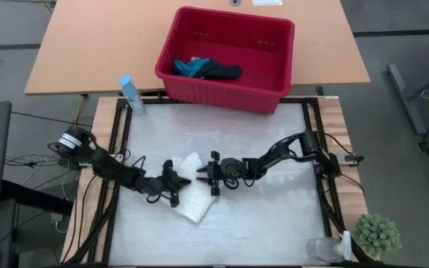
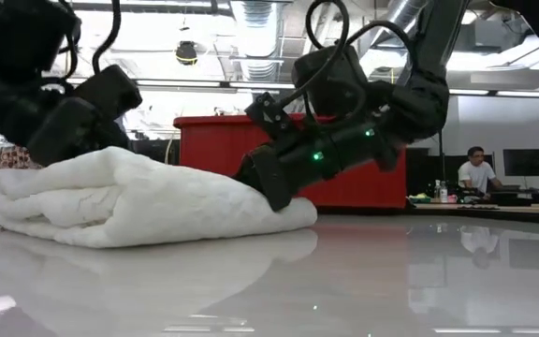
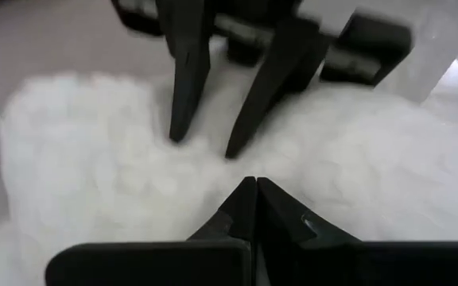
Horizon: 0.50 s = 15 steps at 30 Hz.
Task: Fold Laundry from Bin
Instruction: Fold the white shirt
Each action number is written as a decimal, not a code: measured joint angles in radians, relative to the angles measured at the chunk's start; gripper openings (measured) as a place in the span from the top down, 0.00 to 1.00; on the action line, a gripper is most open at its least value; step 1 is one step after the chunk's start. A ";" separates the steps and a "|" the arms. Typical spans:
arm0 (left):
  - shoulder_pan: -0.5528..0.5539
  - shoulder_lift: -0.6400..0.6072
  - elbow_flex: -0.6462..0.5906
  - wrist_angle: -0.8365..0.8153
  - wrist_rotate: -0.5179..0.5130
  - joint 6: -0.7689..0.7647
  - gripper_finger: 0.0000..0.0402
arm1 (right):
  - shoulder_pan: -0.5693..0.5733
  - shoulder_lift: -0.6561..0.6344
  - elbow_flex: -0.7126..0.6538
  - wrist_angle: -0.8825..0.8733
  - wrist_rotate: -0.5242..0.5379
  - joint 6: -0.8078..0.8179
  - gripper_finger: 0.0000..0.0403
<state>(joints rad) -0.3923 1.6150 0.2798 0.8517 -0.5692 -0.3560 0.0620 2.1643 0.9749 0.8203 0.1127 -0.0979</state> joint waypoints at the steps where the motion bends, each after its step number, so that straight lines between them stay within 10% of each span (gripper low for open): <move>1: 0.000 0.019 0.000 0.004 -0.009 -0.013 1.00 | 0.000 -0.004 0.000 -0.001 0.000 -0.001 0.60; 15: 0.000 0.098 0.002 -0.009 -0.014 -0.099 1.00 | -0.016 -0.188 -0.004 -0.239 0.279 -0.140 0.60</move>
<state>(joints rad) -0.3923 1.7134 0.2817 0.8428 -0.5837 -0.4548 0.0455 1.9764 0.9710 0.5812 0.3916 -0.2379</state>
